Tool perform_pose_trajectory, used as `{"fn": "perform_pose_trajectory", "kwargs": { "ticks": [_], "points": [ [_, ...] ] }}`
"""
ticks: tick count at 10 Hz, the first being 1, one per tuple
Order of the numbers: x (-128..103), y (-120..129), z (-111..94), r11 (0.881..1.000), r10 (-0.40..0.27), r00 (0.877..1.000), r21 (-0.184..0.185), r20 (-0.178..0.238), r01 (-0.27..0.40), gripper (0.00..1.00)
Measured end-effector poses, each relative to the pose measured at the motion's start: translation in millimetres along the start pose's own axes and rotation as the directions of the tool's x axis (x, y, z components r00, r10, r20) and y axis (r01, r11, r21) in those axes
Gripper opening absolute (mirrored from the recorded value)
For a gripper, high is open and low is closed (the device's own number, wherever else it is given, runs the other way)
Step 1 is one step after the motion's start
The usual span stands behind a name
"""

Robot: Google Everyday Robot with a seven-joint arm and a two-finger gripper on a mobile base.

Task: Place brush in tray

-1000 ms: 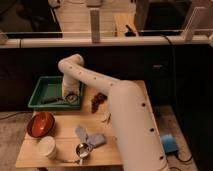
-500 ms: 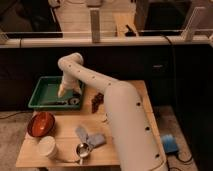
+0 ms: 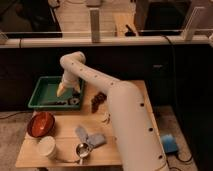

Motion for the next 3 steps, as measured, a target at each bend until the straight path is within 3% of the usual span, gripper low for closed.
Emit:
{"fn": "perform_pose_trajectory", "kwargs": {
  "ticks": [3],
  "points": [
    [0.1,-0.7,0.2,1.000,-0.001,1.000,0.001,0.000,0.001,0.79]
  ]
}}
